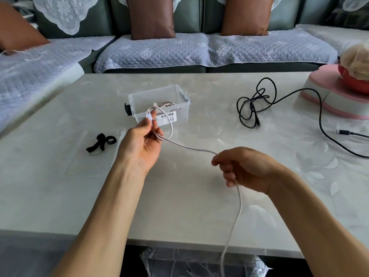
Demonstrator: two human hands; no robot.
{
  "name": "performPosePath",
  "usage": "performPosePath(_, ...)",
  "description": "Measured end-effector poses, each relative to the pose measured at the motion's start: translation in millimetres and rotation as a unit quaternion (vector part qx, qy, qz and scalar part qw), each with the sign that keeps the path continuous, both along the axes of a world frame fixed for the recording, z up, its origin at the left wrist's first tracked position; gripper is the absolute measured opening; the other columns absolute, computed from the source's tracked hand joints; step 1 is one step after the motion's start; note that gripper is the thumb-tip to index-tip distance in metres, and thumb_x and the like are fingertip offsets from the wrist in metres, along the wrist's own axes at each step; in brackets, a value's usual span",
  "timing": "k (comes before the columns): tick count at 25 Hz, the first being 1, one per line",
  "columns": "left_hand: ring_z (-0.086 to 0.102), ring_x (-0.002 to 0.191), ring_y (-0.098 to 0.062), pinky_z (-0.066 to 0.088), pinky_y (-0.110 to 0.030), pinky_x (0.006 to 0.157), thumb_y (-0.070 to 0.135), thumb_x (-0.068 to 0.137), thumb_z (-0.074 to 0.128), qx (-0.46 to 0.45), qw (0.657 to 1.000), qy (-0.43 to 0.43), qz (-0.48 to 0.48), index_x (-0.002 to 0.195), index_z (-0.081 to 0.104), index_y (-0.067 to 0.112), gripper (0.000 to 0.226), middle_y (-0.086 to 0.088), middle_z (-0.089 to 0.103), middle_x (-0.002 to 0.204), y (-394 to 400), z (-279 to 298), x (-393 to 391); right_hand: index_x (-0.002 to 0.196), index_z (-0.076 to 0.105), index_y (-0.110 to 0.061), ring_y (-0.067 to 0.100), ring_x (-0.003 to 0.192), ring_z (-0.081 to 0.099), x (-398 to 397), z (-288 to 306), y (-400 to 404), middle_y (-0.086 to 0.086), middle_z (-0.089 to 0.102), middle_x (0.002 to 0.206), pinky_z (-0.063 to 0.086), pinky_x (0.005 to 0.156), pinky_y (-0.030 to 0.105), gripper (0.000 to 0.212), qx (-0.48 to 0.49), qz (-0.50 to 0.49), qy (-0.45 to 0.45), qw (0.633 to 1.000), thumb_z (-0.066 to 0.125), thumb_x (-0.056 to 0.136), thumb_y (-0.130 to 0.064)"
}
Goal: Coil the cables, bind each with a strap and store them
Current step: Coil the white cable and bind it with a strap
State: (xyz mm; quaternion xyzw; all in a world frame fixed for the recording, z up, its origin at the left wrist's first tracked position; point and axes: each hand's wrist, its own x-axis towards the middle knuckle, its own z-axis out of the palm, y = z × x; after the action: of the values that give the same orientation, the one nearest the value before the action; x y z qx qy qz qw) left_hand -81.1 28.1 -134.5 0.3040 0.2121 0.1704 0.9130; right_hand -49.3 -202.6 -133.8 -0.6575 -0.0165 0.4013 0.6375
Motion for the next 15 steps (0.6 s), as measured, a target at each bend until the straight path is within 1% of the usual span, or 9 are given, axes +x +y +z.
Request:
performPosePath(2, 0.053, 0.062, -0.005, 0.050, -0.016, 0.057, 0.004, 0.101, 0.044, 0.013, 1.000, -0.012, 0.025, 0.112, 0.065, 0.000, 0.023, -0.001, 0.060, 0.082, 4, 2, -1, 0.081, 0.061, -0.005, 0.011, 0.045, 0.032, 7, 4, -5, -0.001, 0.036, 0.057, 0.032, 0.039, 0.020, 0.016, 0.031, -0.074, 0.017, 0.997, 0.055, 0.093, -0.014)
performPosePath(3, 0.054, 0.063, -0.004, 0.050, -0.016, 0.059, 0.004, 0.101, 0.045, 0.038, 0.999, -0.012, 0.021, 0.109, 0.066, 0.002, 0.022, 0.001, 0.062, 0.080, 1, 3, -1, 0.081, 0.060, -0.005, 0.010, 0.044, 0.031, 9, 5, -4, -0.003, 0.037, 0.055, 0.029, 0.037, 0.018, 0.016, 0.054, -0.107, 0.026, 0.992, 0.054, 0.093, -0.015)
performPosePath(6, 0.055, 0.066, -0.005, 0.052, -0.018, 0.064, 0.001, 0.097, 0.052, 0.168, 0.985, -0.002, -0.033, 0.098, 0.071, 0.006, 0.019, 0.004, 0.068, 0.077, -26, 3, -4, 0.082, 0.060, -0.005, 0.007, 0.041, 0.032, 8, 3, 5, -0.004, 0.042, 0.053, 0.026, 0.035, 0.016, 0.015, 0.095, -0.171, 0.026, 0.980, 0.055, 0.094, -0.013)
performPosePath(8, 0.055, 0.065, -0.005, 0.054, -0.022, 0.070, 0.002, 0.094, 0.058, 0.274, 0.961, 0.014, -0.046, 0.097, 0.074, 0.009, 0.017, 0.003, 0.070, 0.085, -41, -1, -5, 0.080, 0.062, -0.003, 0.007, 0.041, 0.035, 6, 1, 13, -0.002, 0.046, 0.054, 0.027, 0.035, 0.016, 0.016, 0.102, -0.205, 0.013, 0.973, 0.056, 0.093, -0.010)
performPosePath(10, 0.056, 0.066, -0.006, 0.056, -0.026, 0.078, 0.007, 0.093, 0.064, 0.383, 0.922, 0.046, -0.024, 0.094, 0.076, 0.020, 0.018, 0.001, 0.069, 0.089, -49, -6, -7, 0.079, 0.063, -0.003, 0.007, 0.042, 0.038, 5, 3, 18, -0.001, 0.050, 0.055, 0.030, 0.037, 0.017, 0.017, 0.116, -0.239, 0.005, 0.964, 0.058, 0.093, -0.010)
performPosePath(12, 0.054, 0.063, -0.009, 0.058, -0.028, 0.078, 0.008, 0.092, 0.065, 0.421, 0.904, 0.069, 0.016, 0.085, 0.076, 0.027, 0.023, 0.003, 0.068, 0.083, -53, -11, -5, 0.080, 0.064, -0.004, 0.008, 0.045, 0.041, 6, 7, 20, -0.002, 0.054, 0.055, 0.033, 0.040, 0.017, 0.016, 0.132, -0.270, -0.007, 0.954, 0.059, 0.093, -0.010)
performPosePath(13, 0.054, 0.061, -0.010, 0.058, -0.031, 0.075, 0.009, 0.093, 0.065, 0.428, 0.899, 0.079, 0.037, 0.081, 0.075, 0.026, 0.023, 0.004, 0.067, 0.078, -54, -13, -4, 0.080, 0.065, -0.004, 0.009, 0.046, 0.043, 6, 9, 20, -0.002, 0.055, 0.055, 0.034, 0.041, 0.017, 0.015, 0.137, -0.279, -0.013, 0.950, 0.059, 0.092, -0.010)
performPosePath(14, 0.057, 0.058, -0.012, 0.059, -0.033, 0.073, 0.011, 0.093, 0.065, 0.449, 0.887, 0.089, 0.059, 0.078, 0.075, 0.023, 0.022, 0.003, 0.065, 0.072, -54, -15, -2, 0.081, 0.065, -0.005, 0.009, 0.046, 0.044, 6, 11, 21, -0.002, 0.057, 0.056, 0.035, 0.042, 0.017, 0.014, 0.136, -0.283, -0.018, 0.949, 0.059, 0.092, -0.010)
performPosePath(15, 0.061, 0.057, -0.015, 0.059, -0.036, 0.072, 0.014, 0.093, 0.064, 0.496, 0.859, 0.101, 0.079, 0.077, 0.074, 0.018, 0.020, 0.002, 0.064, 0.066, -54, -18, 0, 0.081, 0.065, -0.005, 0.009, 0.046, 0.046, 5, 12, 22, -0.001, 0.058, 0.056, 0.036, 0.042, 0.018, 0.013, 0.129, -0.279, -0.023, 0.951, 0.059, 0.092, -0.010)
